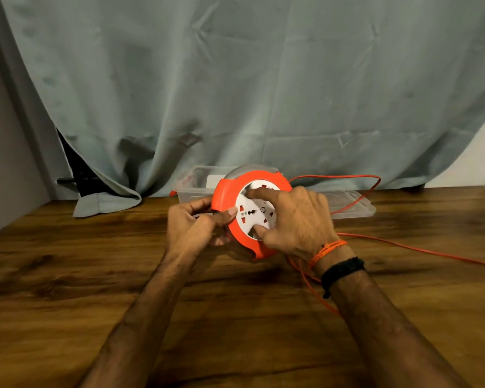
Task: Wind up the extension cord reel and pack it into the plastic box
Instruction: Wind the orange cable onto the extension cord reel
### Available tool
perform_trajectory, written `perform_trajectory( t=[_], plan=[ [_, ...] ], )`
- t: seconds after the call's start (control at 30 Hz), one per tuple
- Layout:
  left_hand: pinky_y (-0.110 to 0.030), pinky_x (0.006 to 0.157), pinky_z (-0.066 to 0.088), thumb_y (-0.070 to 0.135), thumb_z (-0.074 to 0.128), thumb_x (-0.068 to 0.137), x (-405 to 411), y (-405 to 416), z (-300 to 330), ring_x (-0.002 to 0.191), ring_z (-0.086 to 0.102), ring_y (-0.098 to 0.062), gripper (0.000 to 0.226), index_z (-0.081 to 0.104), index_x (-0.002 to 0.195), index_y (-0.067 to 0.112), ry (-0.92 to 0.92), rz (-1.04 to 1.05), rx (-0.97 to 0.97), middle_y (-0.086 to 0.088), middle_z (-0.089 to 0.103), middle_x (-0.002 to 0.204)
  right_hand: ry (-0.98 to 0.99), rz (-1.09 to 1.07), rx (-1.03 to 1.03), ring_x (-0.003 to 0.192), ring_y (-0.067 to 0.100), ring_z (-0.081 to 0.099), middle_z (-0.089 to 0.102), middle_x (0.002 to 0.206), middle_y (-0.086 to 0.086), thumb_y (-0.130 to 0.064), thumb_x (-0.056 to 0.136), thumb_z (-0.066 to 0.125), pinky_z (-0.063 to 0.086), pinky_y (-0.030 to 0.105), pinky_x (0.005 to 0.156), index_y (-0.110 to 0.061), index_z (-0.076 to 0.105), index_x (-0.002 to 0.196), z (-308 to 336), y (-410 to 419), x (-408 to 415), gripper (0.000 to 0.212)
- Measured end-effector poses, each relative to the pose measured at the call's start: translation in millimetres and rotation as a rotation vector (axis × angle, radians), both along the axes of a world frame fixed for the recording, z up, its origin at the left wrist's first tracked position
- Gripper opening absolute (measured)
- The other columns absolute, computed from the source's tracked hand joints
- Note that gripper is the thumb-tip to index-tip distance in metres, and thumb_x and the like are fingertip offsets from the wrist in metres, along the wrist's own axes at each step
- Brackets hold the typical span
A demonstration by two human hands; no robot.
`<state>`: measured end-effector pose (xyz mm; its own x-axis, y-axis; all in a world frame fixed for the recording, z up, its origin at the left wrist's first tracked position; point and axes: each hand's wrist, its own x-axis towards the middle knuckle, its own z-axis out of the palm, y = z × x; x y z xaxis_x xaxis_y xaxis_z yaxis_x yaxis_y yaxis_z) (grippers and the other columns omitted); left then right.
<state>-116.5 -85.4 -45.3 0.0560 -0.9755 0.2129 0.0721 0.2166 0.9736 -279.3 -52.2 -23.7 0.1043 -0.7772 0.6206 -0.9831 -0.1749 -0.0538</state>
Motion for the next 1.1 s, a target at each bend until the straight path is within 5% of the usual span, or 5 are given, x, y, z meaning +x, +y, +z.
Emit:
perform_trajectory(
  t=[0.1,0.2,0.33,0.8,1.1],
  plan=[
    [-0.044,0.06,0.061,0.005,0.082,0.07,-3.0,0.1,-0.3,0.068,0.073,-0.026,0.034,0.073,0.103,0.007,-0.011,0.008,-0.024,-0.008,0.077,0.083,-0.421,-0.132,0.028,0.104,0.03,0.064,0.072,0.106,0.002,-0.062,0.067,0.068,0.049,0.036,0.083,-0.036,0.063,0.121,-15.7,-8.6,5.4,0.06],
    [-0.049,0.063,0.06,0.008,0.083,0.069,-6.8,0.8,-2.1,0.069,0.072,-0.037,0.042,0.071,0.11,0.003,-0.053,0.017,-0.05,-0.014,0.076,0.086,-0.828,-0.196,0.512,0.106,0.027,0.065,0.07,0.116,0.013,-0.042,0.082,0.069,0.054,0.035,0.087,-0.011,0.07,0.111,-45.1,-26.2,2.8,0.042],
    [-0.036,0.054,0.06,0.007,0.082,0.071,-8.6,1.8,-3.4,0.066,0.073,-0.031,0.042,0.07,0.111,0.004,-0.033,-0.006,-0.033,-0.013,0.075,0.092,-1.09,-0.022,0.304,0.057,0.031,0.07,0.071,0.065,0.021,-0.035,0.09,0.063,0.057,0.034,0.053,0.006,0.069,0.066,-29.3,-27.6,1.7,0.048],
    [-0.038,0.054,0.061,0.003,0.08,0.072,0.9,-1.7,-1.6,0.07,0.075,-0.022,0.03,0.073,0.101,0.006,0.088,0.005,0.026,-0.005,0.077,0.081,-0.104,-0.017,0.041,0.096,0.033,0.065,0.072,0.094,0.0,-0.062,0.067,0.059,0.051,0.037,0.079,-0.035,0.051,0.121,4.8,-2.8,-2.4,0.061],
    [-0.032,0.05,0.058,0.004,0.08,0.071,1.6,-2.6,-1.8,0.065,0.074,-0.02,0.032,0.072,0.102,0.006,0.064,-0.008,0.027,-0.005,0.076,0.081,0.084,0.076,0.134,0.097,0.03,0.064,0.068,0.108,0.0,-0.06,0.078,0.057,0.048,0.038,0.081,-0.042,0.041,0.135,3.3,-2.1,-6.6,0.062]
  ],
)
